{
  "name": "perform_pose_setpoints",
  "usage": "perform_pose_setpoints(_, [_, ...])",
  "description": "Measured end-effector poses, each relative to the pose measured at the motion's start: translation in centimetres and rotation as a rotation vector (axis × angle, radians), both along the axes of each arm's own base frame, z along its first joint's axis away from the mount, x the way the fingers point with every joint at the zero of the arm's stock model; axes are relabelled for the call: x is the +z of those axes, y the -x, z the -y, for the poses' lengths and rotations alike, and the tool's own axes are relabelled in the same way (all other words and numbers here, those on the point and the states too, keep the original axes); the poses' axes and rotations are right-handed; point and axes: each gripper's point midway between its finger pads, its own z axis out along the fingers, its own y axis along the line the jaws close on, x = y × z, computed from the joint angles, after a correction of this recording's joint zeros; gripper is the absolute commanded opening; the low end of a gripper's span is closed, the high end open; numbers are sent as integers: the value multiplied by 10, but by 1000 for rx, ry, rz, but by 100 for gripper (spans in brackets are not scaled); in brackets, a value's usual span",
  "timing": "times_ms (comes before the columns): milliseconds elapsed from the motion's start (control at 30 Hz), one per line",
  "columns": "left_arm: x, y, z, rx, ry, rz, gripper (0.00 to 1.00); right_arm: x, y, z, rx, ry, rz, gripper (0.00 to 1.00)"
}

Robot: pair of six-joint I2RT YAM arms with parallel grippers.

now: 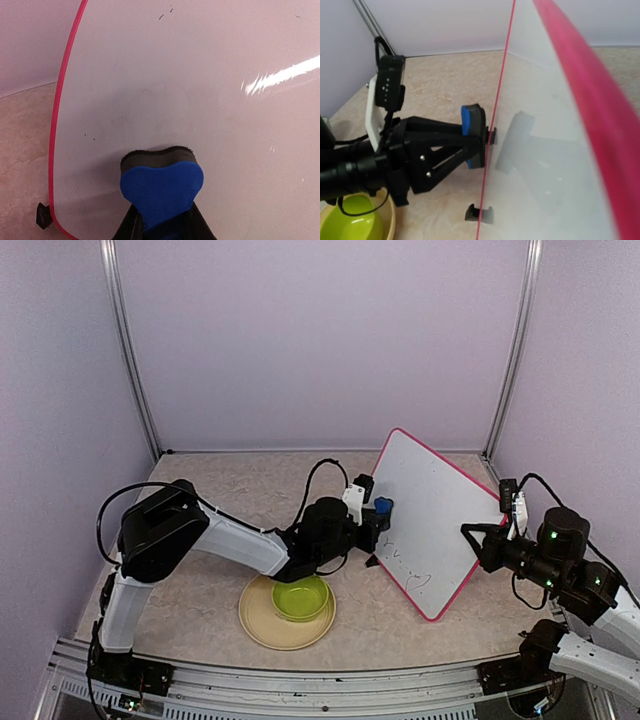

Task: Erase the whiteboard
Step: Erase the center of the whiteboard.

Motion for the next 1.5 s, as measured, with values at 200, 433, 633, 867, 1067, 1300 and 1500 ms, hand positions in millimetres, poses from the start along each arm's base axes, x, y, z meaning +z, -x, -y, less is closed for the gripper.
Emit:
perform_pose_setpoints(200, [-24,10,-6,-5,-25,-45,0,0,0,0,1,-1,0,0])
perform_pose_setpoints(433, [-53,16,-13,-6,-63,-91,0,0,-1,-2,4,-1,0,0])
perform_pose_setpoints(633, [-51,16,-11,-9,-60,-87,0,0,-2,-2,5,0,-1,0])
perform_pose_setpoints(867, [-29,12,-2,-20,-32,-55,0,0,-4,-4,3,2,1,0])
perform_pose_setpoints(1067, [-15,14,1,-29,-6,-39,0,0,-5,-5,9,2,1,0])
perform_pose_setpoints(1300, [-34,22,-5,-33,-29,-77,0,0,-6,-7,12,2,1,0])
perform_pose_setpoints(1500, [-46,25,-8,-32,-51,-95,0,0,-6,-7,13,2,1,0])
